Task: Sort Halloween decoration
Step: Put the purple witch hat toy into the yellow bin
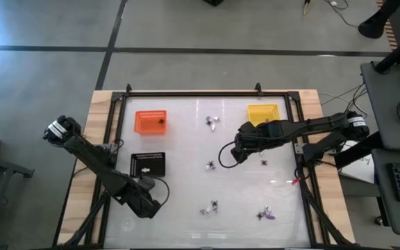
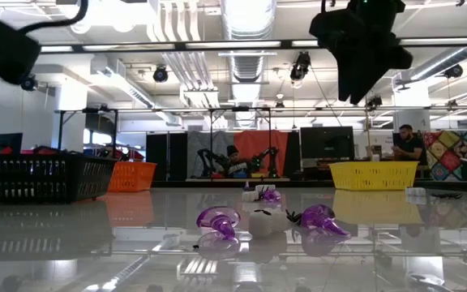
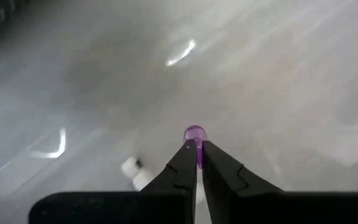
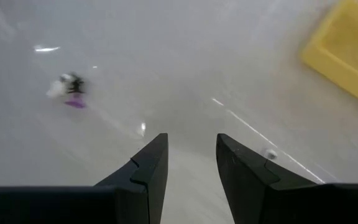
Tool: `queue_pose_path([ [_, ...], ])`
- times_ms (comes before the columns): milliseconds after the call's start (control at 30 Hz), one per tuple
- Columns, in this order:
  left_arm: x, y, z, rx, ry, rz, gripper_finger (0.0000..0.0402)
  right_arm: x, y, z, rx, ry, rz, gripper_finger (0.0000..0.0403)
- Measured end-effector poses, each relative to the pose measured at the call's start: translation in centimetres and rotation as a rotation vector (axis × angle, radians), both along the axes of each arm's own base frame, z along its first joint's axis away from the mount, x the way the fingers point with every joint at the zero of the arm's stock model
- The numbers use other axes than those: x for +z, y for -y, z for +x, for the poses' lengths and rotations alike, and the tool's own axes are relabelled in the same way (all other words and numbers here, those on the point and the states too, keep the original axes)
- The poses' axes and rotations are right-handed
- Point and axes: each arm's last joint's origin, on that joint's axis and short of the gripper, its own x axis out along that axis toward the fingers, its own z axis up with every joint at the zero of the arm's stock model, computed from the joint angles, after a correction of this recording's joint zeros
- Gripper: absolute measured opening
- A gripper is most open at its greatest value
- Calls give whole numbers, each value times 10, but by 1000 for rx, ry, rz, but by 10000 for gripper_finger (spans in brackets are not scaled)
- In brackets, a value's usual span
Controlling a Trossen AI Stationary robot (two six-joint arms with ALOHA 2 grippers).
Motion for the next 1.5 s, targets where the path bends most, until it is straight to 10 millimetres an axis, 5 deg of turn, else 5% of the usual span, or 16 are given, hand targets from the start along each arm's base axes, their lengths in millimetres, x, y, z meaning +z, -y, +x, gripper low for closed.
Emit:
queue_pose_path([
  [567, 83, -75, -7, 88, 504, 187, 0, 19, -6, 36, 275, 383, 11, 128],
  [1067, 119, -139, 5, 20, 735, 422, 0, 44, -7, 57, 380, 697, -98, 128],
  [1500, 147, -200, 29, -198, 1095, 402, 0, 63, -12, 76, 548, 995, -144, 128],
])
